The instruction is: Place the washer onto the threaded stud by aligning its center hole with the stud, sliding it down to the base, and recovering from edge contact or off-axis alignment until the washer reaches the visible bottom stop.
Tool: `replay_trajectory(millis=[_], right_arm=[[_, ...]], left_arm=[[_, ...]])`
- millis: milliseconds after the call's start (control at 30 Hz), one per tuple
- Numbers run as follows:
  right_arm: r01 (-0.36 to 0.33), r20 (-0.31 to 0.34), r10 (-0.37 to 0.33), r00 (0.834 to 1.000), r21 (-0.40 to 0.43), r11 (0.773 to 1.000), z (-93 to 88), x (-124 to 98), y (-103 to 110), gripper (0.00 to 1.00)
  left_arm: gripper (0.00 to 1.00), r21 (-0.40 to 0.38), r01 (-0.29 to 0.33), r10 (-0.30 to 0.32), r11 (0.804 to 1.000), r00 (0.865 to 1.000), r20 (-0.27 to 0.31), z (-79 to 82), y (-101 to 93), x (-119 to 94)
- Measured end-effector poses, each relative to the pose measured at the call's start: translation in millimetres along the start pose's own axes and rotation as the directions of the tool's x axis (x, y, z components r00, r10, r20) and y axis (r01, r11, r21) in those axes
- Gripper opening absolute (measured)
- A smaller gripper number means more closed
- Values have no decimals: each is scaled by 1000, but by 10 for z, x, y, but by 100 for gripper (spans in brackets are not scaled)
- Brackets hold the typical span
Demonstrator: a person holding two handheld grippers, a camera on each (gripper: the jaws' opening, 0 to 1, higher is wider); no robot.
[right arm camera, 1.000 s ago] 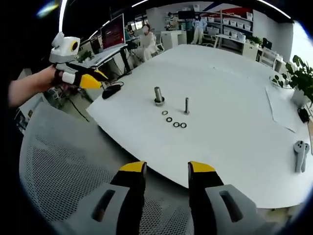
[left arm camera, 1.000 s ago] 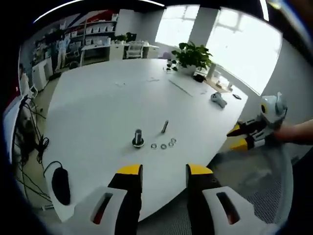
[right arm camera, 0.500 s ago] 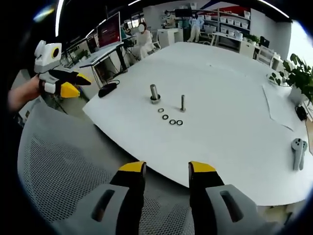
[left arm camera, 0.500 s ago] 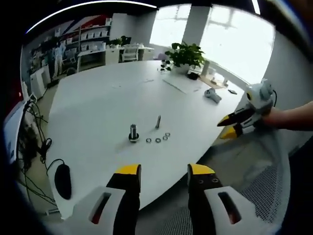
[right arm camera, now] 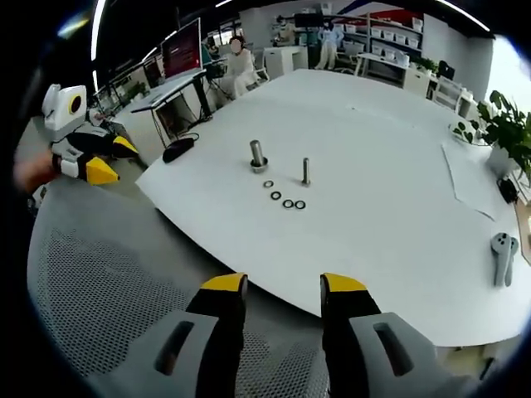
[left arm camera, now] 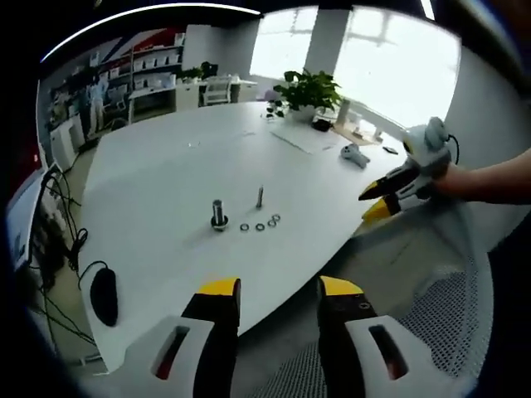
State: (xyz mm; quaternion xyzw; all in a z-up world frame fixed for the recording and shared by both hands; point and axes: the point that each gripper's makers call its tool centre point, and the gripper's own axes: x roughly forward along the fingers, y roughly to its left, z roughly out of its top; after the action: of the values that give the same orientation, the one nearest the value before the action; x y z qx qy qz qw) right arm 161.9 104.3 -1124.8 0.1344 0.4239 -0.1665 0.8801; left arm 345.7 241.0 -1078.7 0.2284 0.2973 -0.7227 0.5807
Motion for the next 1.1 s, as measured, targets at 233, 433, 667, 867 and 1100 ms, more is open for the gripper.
replay_trajectory(millis=[233,433,667,867,1100], right_arm=[[-2,-2,2,1000,2,1000,7,-22,0,38],[-9,-17,9,1000,-6,1000,-33,-10,15,38],[-19,-26,19,999,-1,1000,-49,13,20,38],[-34,-31,33,999,-15,999,-66,34,58,38],[-32,-23,32,999,-4,999,-35,-3,49,38]], left_arm=[[35,14,-13,13,1000,1000,-4,-71,90,17],[33,71,-27,27,997,1000,-5,-124,30,-17],[32,66,-30,31,997,999,-12,-100,26,-3],[32,47,-17,17,999,1000,3,-154,53,33],[32,54,-12,13,998,1000,-13,-123,-7,32]])
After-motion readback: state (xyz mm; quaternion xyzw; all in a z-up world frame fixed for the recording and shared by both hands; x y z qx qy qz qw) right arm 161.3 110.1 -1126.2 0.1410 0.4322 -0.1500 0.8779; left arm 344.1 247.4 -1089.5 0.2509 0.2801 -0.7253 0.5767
